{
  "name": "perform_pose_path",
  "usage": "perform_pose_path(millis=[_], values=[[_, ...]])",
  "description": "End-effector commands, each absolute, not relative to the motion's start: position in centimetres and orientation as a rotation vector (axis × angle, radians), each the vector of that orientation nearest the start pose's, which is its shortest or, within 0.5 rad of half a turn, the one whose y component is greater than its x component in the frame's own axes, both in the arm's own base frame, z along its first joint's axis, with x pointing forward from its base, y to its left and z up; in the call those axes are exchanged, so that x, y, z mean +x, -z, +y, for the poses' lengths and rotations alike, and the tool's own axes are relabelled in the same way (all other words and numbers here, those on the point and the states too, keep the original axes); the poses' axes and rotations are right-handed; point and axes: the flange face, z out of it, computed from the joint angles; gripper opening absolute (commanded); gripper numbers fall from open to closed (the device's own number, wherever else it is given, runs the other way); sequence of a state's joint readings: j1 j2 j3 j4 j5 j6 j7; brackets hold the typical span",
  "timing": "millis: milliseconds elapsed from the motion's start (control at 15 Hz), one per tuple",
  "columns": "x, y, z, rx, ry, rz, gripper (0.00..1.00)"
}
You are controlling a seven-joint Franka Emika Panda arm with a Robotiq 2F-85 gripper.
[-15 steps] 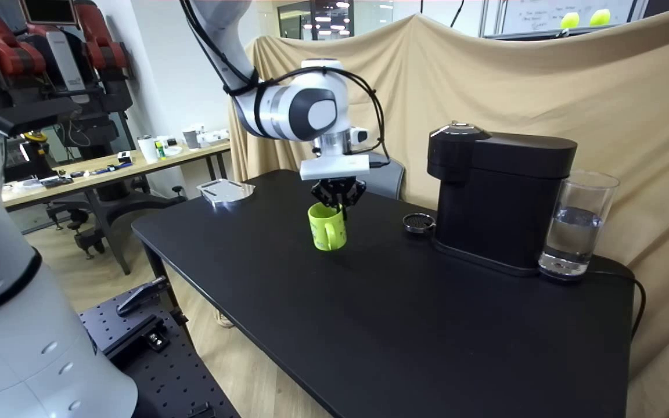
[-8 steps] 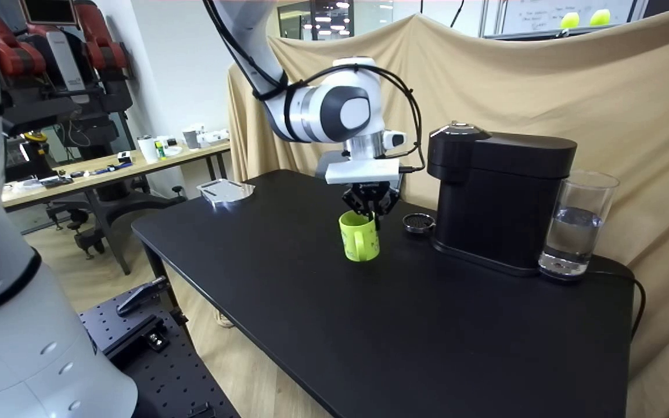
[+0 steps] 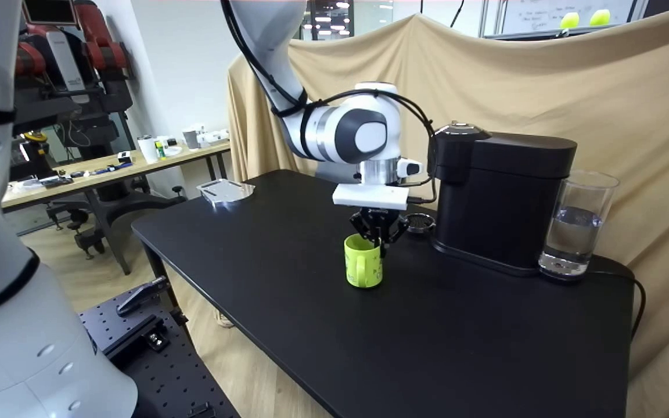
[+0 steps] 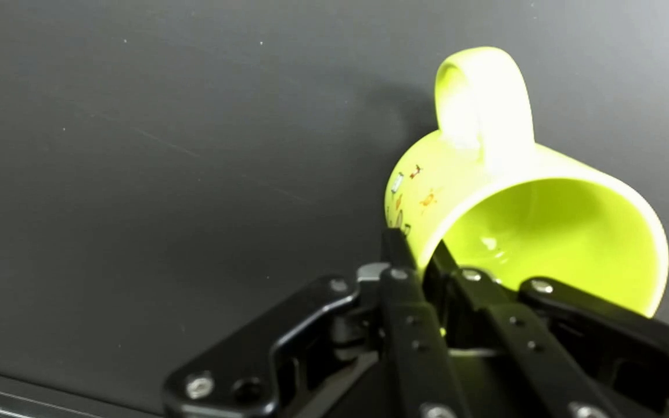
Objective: Move the yellow mug to the right side of the table
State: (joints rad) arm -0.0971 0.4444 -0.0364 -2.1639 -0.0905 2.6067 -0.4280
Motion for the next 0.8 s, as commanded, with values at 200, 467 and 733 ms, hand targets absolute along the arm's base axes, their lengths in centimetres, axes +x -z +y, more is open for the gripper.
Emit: perform_pose_path(millis=[200,467,733], values=[[56.6,-19.1,-7.6,-3.106,-0.020,-0.481,0.36],[56.3,-20.5,-7.0,-3.096,0.023,-0.489,0.62],[56.1,-23.9,-5.7,-3.107,0.113,-0.548,0.90]])
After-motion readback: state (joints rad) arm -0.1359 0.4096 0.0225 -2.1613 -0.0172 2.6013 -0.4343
